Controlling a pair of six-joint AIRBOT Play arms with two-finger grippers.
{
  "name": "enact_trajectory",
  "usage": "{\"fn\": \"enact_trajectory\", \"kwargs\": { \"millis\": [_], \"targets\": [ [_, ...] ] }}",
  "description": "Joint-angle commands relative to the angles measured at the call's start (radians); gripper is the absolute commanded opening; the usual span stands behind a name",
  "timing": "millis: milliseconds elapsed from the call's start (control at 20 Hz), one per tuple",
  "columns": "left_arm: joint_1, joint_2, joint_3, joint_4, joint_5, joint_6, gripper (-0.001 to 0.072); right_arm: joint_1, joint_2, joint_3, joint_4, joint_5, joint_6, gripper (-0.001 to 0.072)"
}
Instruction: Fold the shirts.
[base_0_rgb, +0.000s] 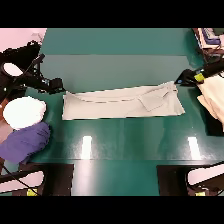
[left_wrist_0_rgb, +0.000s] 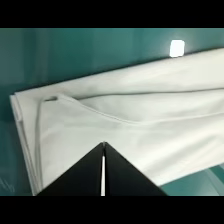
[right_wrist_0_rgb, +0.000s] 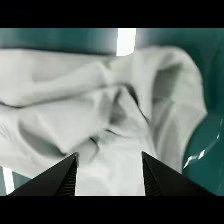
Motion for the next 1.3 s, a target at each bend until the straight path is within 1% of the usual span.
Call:
{"fn": "enact_trajectory", "kwargs": {
  "millis": [0,50,200,300,500,600,650,800,900,1000,1100,1250],
  "targets": [
    [-0.003,0.008,0.017,-0.051,-0.071,0.0,0.0025,-0.11,0.002,-0.085,0.058,0.045,-0.056,0.0569],
    [-0.009,0.008,0.017,-0.05,-0.08,0.0,0.0025,-0.143,0.001,-0.127,0.089,0.039,-0.07,0.0629],
    [-0.06,0.008,0.017,-0.049,-0.066,-0.001,0.0025,-0.222,-0.039,-0.222,0.187,0.034,-0.126,0.0629],
    [-0.107,0.008,0.017,-0.049,-0.028,-0.005,0.0024,-0.237,-0.085,-0.243,0.212,0.042,-0.159,0.0628],
    [-0.203,0.007,0.016,-0.049,0.02,-0.046,0.0025,-0.201,-0.156,-0.242,0.303,0.046,-0.217,0.0626],
    [-0.256,0.001,0.016,-0.048,0.031,-0.047,0.0024,-0.165,-0.175,-0.242,0.307,0.036,-0.225,0.062],
    [-0.283,-0.005,0.016,-0.048,0.038,-0.056,0.0025,-0.148,-0.183,-0.242,0.308,0.032,-0.227,0.0598],
    [-0.363,-0.036,0.017,-0.049,0.093,-0.109,0.0024,-0.11,-0.186,-0.242,0.314,0.014,-0.257,0.0327],
    [-0.415,-0.073,0.019,-0.052,0.141,-0.114,0.0024,-0.107,-0.184,-0.242,0.316,0.024,-0.278,0.0014],
    [-0.463,-0.123,0.04,-0.063,0.182,-0.118,0.0024,-0.106,-0.158,-0.242,0.317,0.043,-0.285,0.0017],
    [-0.502,-0.194,0.098,-0.085,0.196,-0.118,0.0024,-0.105,-0.087,-0.242,0.318,0.034,-0.28,0.0016],
    [-0.556,-0.316,0.229,-0.101,0.196,-0.118,0.0024,-0.083,0.039,-0.2,0.318,0.051,-0.205,0.0016]
  ]
}}
